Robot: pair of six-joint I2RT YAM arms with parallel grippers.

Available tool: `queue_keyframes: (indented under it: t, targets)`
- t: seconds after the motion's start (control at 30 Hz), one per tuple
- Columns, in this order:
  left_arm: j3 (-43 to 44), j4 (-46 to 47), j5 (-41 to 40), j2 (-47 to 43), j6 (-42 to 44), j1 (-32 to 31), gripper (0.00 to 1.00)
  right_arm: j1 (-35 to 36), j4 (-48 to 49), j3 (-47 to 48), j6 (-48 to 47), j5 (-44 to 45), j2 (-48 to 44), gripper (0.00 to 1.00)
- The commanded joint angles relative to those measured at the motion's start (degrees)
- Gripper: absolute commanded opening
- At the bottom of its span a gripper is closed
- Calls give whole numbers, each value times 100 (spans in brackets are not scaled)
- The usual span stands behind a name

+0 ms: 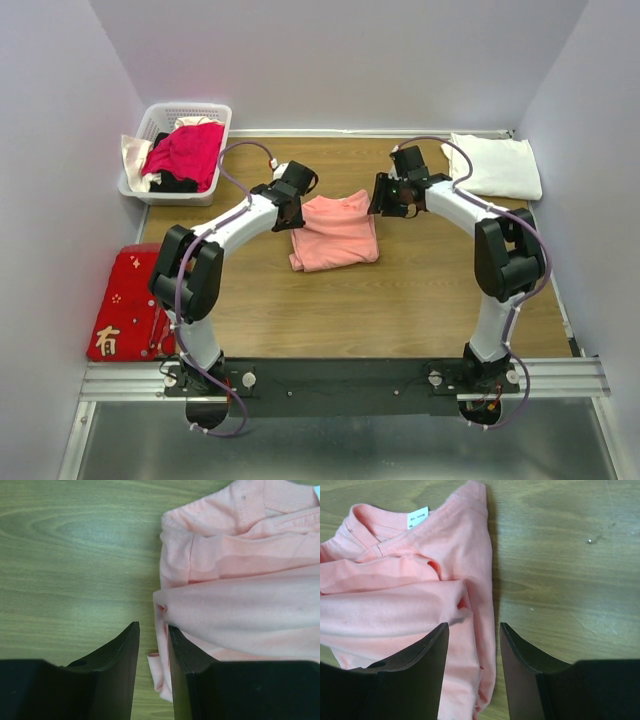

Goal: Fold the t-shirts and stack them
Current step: Fold the tshirt

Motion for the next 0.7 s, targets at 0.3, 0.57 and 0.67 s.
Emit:
queue_keyframes:
  t: [0.3,0.57,0.67]
  targets:
    - [-330,807,940,-337,299,431,38,3,494,243,60,-760,445,52]
    - [-365,1027,1309,-417,404,589,38,12,706,374,165,-1016,665,30]
    - [-461,1229,1537,-391,422,651,38,12,723,436,200,-1042,683,5]
